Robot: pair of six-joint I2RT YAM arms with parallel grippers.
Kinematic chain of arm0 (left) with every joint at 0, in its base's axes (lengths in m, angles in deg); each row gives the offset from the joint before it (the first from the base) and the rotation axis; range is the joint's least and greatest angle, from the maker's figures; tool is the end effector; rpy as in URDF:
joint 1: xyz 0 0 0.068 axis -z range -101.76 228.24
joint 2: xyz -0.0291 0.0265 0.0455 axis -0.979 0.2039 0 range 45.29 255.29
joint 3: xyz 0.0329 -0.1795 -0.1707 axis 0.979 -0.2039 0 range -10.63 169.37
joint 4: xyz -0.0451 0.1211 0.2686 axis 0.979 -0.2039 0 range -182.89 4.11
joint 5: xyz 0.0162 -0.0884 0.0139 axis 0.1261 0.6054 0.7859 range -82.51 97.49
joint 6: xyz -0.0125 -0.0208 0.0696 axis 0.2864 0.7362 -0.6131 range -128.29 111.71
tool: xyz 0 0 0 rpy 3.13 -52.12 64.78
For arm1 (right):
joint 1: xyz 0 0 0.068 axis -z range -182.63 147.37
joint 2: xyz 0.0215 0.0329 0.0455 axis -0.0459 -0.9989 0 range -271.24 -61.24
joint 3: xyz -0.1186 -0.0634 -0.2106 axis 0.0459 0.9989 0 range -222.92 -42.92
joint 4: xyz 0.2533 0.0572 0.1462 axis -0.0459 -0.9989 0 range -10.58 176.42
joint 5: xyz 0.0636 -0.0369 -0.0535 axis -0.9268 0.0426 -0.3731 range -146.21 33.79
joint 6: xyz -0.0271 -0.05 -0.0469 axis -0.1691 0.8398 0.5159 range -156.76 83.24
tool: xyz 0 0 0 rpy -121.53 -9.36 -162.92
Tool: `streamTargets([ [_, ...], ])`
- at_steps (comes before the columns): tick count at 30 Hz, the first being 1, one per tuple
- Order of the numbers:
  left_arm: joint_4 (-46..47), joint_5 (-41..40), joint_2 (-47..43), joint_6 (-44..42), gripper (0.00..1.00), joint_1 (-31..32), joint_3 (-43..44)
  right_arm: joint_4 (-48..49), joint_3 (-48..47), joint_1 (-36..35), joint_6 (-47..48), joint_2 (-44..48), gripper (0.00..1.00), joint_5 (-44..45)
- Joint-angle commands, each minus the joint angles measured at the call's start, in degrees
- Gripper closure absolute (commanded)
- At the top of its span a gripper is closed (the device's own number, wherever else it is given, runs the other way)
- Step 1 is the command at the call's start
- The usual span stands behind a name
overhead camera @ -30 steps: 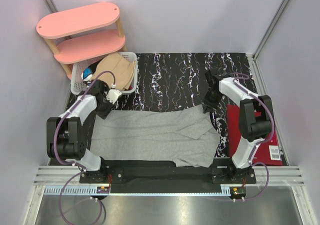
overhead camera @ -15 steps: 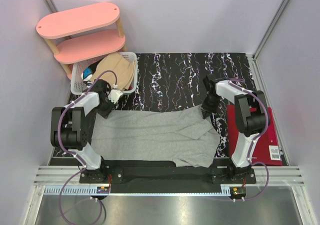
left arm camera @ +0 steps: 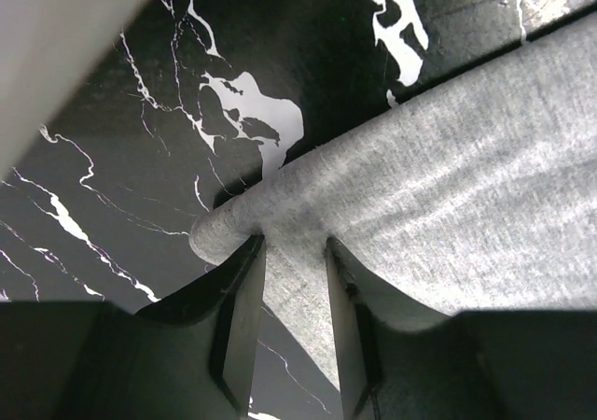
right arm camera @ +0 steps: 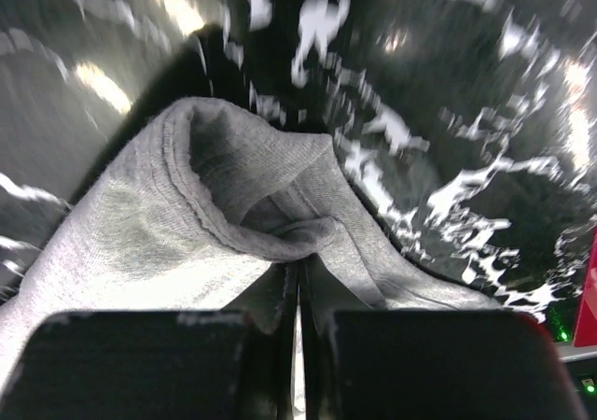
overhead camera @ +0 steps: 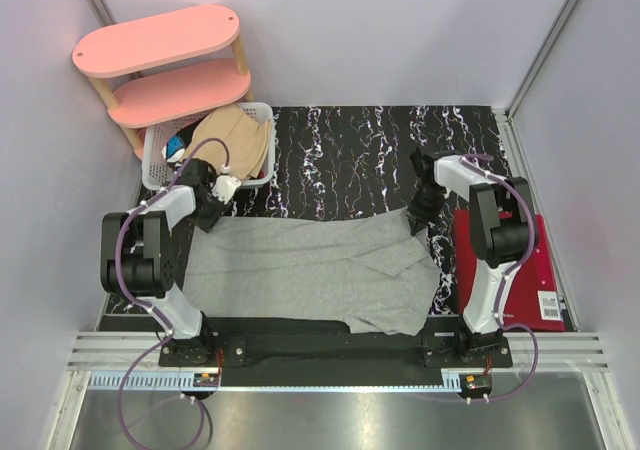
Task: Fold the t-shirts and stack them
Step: Fold the flattened tshirt in 1/3 of the way
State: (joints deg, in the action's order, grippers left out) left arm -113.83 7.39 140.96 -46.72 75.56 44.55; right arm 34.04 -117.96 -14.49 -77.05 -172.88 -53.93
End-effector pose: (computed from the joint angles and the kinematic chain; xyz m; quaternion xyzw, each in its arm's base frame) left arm 0.3479 0.0164 0.0878 0.3015 0.9349 0.0664 0.1749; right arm 0.3671 0.0745 0.0804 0.2457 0.9691 -0.0139 0.0168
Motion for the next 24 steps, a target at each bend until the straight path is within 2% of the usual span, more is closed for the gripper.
streamTargets([
  [1, -2.55, -1.05, 1.71, 1.96, 0.63, -0.93, 3.18, 0.88, -4.49, 3.50, 1.44, -4.47, 0.98, 5.27],
  [5, -4.13, -0.25, -0.49, 3.01, 0.63, 0.74, 3.10, -0.09, -7.30, 4.65, 1.71, -4.73, 0.98, 5.28],
  [11, -5.28, 5.72, -10.49, 6.35, 0.63, 4.43, 1.25, -0.62, -13.45, 4.74, 2.15, -7.28, 0.98, 2.55],
  [14, -4.93, 8.71, -14.89, 8.90, 0.63, 4.70, 3.09, -0.88, -15.91, 4.74, 2.59, -7.37, 0.98, 0.88],
  [18, -4.22, 10.99, -15.96, 11.80, 0.63, 4.70, 8.96, -1.32, -16.80, 4.74, 2.94, -4.57, 0.97, 0.35],
  [21, -10.25, 14.07, -15.96, 10.85, 0.63, 6.54, 11.53, -1.94, -16.01, 4.83, 2.94, -1.75, 0.97, 0.09],
  [24, -15.02, 13.11, -18.33, 8.13, 0.63, 11.45, 7.77, -1.85, -13.38, 4.74, 2.94, 2.46, 0.97, 0.35],
])
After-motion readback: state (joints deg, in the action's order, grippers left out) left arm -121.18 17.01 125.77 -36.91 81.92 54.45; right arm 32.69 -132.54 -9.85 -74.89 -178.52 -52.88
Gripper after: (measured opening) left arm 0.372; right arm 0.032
